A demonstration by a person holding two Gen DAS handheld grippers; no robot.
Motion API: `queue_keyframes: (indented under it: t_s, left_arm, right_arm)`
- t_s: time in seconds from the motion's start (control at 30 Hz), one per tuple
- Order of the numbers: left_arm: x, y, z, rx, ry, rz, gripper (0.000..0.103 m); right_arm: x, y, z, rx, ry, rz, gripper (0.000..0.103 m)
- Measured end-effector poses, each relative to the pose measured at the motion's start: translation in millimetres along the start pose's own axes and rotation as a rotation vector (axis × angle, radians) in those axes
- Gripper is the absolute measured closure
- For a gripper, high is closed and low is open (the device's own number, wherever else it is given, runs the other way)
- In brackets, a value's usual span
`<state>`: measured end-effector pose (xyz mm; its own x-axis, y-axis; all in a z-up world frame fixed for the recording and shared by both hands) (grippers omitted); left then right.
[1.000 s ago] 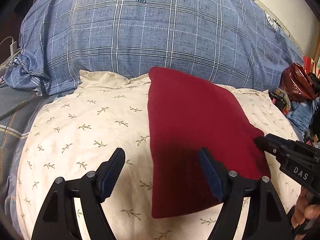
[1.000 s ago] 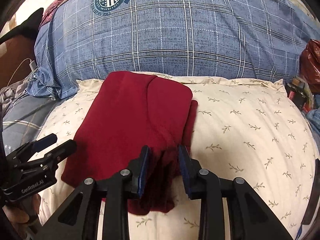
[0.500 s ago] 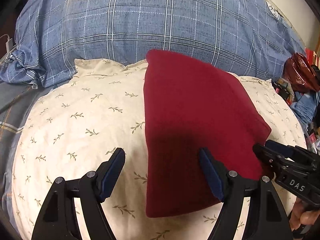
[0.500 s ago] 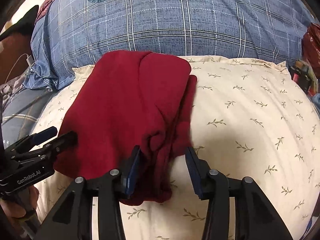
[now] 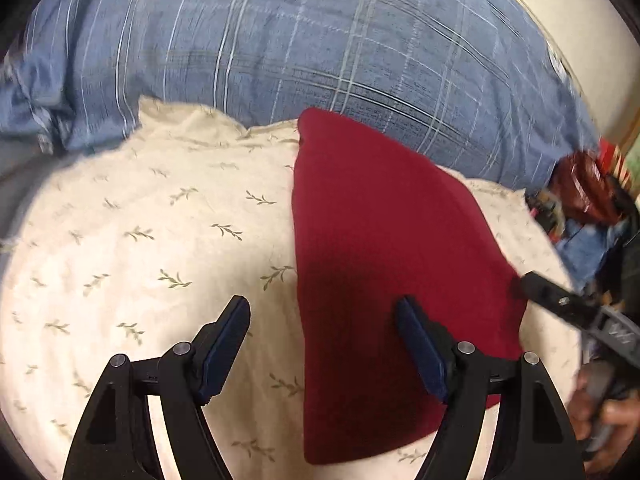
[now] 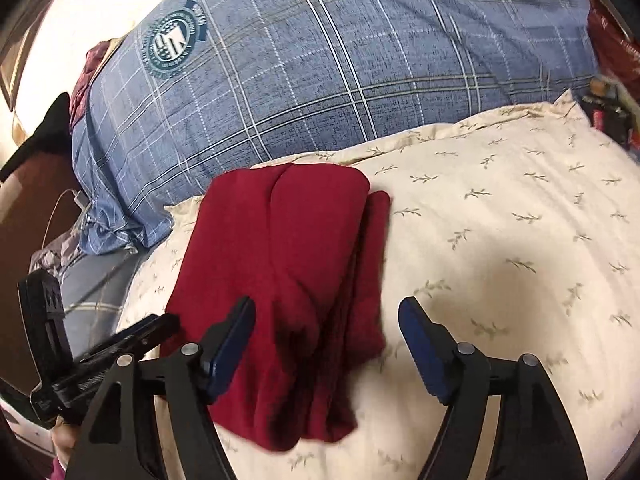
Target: Fold small clothes
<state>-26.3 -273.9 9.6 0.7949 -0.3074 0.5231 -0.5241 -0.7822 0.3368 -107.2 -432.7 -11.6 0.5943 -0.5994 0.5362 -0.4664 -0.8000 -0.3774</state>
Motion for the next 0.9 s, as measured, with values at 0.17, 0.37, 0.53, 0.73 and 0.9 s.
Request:
queue_keyframes:
  t_s: [0.17,0.37,0.53,0.73,0.9]
  left_arm:
    - [15.4,-6.4,12.7,-0.011,0.005,0.028,0.02]
    - [20.3,0.2,20.9,0.005,0.014,0.067,0.021]
    - [19.1,3.3,24.4,0.006,0.02,0.061,0.021]
    - [20.7,5.7,24.7,0.008,0.016,0.065,0.021]
    - [25.3,8.9,34.4,-0.001,0.009,0.069,0.018]
  right_arm:
    - [7.3,8.6,37.4,0.081,-0.061,0.077,0.027]
    - [10.2,1.4,43.7,0.015,-0.038,0.023,0.026]
    - [8.2,-1.9,43.0,-0.021,-0.038,0.004,0.025]
    - [7.7,-2.0,44.9,-0.023,-0.05,-0.003,0.023]
    - [7.6,0.5,47.9,-0.005,-0.059,0.008,0.02]
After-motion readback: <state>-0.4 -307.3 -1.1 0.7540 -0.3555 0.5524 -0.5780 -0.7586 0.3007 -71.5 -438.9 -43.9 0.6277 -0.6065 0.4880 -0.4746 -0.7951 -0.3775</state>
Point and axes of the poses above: each gripper's, at about its wrist camera, not at the fingertips, and z roughly the way its jaws point, y to its right, x to its top, the point moved 10 cm from there along z, roughly the way its jaws point, and after that the axes turned 4 degrees about -y, right-handed, at the moved point
